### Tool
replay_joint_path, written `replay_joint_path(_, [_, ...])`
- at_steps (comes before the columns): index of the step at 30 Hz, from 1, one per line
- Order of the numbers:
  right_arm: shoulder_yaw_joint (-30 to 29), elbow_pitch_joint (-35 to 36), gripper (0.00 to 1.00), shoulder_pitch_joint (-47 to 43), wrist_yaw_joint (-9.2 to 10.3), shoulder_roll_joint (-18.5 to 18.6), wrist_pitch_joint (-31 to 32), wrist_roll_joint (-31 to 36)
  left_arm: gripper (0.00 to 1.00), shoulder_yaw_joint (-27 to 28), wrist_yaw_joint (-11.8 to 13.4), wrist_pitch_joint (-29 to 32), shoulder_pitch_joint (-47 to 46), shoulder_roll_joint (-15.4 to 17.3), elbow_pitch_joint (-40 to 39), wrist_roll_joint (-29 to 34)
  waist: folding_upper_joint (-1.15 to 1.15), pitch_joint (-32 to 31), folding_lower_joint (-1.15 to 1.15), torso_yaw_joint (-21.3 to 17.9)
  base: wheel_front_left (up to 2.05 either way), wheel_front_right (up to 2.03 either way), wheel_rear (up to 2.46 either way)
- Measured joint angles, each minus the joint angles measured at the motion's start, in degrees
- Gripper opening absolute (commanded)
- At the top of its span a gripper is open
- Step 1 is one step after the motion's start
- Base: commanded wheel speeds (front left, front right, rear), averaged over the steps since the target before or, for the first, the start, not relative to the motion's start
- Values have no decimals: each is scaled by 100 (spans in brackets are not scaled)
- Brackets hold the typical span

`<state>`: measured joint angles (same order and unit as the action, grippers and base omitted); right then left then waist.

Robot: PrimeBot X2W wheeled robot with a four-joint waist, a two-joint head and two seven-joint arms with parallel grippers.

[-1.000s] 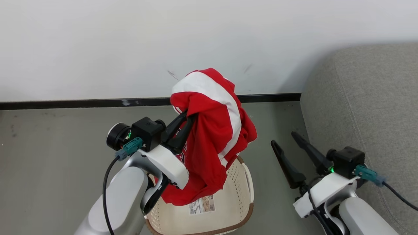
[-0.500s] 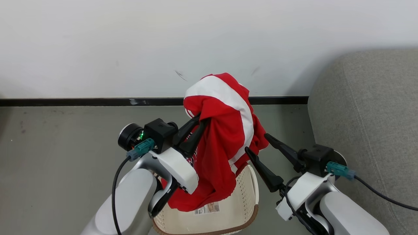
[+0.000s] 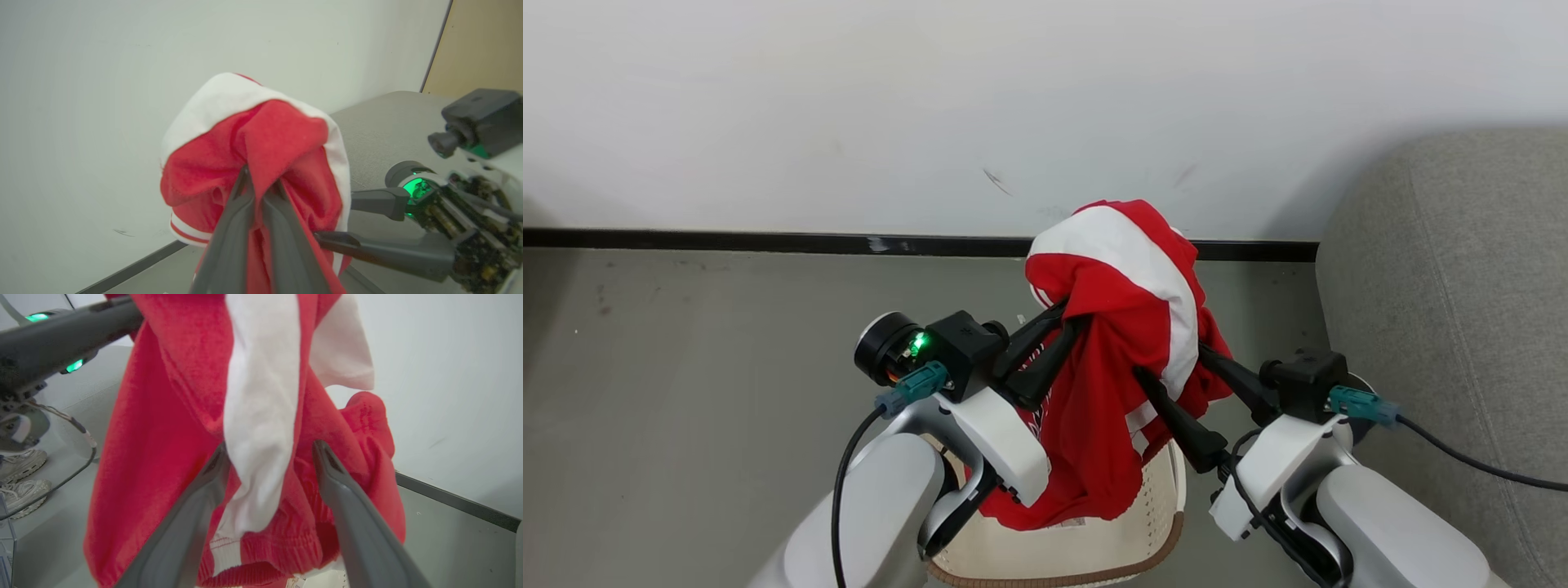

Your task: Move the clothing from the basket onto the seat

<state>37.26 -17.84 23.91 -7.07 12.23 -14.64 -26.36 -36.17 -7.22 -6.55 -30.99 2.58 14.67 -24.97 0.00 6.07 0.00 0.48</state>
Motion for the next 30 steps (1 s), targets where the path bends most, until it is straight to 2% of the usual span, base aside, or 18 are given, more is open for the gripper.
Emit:
replay_joint_path(9, [730,-307,100,201,0,3,0,-403,0,-236,0,45,1,-3,-107,-66,0,-6,0,160,0,0,0])
replay_joint_path(16, [814,-492,100,459,0,-45,0,-595,0,-316,0,45,11,-3,-158,-126,0,-29,0,254,0,0,0])
replay_joint_path(17, [829,-516,95,482,0,-45,0,-610,0,-323,0,46,26,-3,-166,-132,0,-33,0,265,0,0,0])
replay_joint_path(18, [844,-539,95,487,0,-45,0,-623,0,-330,0,49,40,-4,-169,-145,0,-35,0,274,0,0,0])
replay_joint_path(19, [861,-567,33,487,0,-45,0,-649,0,-333,0,53,54,-4,-171,-164,0,-36,0,283,0,0,0])
replay_joint_path(20, [873,-598,6,488,0,-45,0,-667,0,-334,0,53,70,-3,-175,-171,0,-36,0,291,0,0,0])
replay_joint_path(21, [881,-624,6,492,0,-45,0,-688,0,-334,0,54,86,-3,-180,-174,0,-35,0,297,0,0,0])
replay_joint_path(22, [895,-648,0,508,0,-45,0,-702,0,-334,0,73,93,-3,-187,-176,0,-32,0,300,0,0,0])
replay_joint_path(30, [905,-683,0,657,0,-27,0,-795,0,-305,1,94,93,-4,-213,-177,0,-15,0,274,0,0,0])
